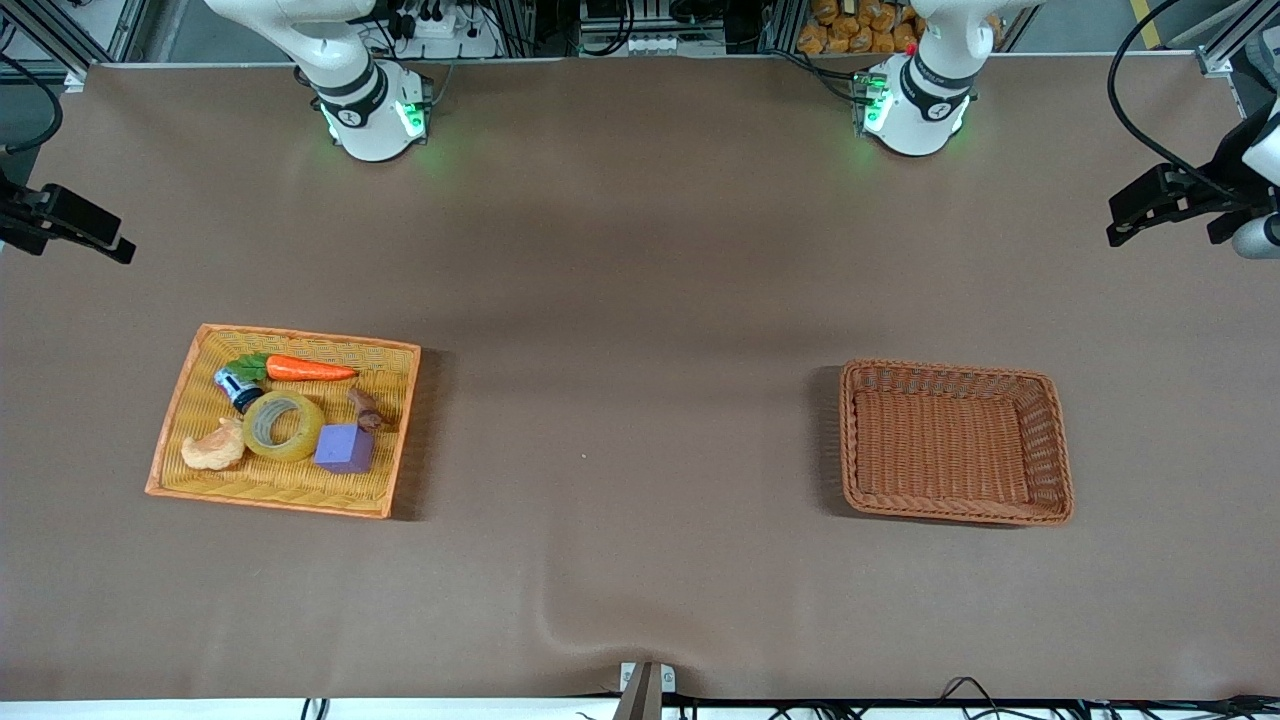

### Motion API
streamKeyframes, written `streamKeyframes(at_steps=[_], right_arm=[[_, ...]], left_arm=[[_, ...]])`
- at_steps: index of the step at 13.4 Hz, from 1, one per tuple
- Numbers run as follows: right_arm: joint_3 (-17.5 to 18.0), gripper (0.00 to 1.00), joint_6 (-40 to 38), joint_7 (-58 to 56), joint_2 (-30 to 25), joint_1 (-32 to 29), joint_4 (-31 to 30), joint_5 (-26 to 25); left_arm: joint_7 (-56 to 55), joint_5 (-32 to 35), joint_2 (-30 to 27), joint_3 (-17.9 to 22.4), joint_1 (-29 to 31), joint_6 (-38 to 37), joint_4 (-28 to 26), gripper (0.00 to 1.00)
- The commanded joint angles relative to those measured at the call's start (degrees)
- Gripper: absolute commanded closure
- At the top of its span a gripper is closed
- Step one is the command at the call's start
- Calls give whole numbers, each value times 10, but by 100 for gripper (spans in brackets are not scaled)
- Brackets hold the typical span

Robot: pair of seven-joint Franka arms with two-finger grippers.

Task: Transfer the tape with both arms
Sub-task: 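Move the right gripper over the yellow tray toward the tape roll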

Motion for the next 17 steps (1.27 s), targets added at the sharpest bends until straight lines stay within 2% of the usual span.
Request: streamKeyframes(at_steps=[1, 11, 17], right_arm=[[4, 0, 5, -3, -8, -9, -9, 9], [4, 0, 5, -4, -5, -9, -11, 8], [4, 0, 2, -4, -6, -9, -26, 7]], left_arm=[[7, 0, -6, 1, 6, -9, 2, 0], [7, 0, 4, 5, 10, -9, 3, 0], [14, 2, 57, 2, 1, 27, -6, 0]])
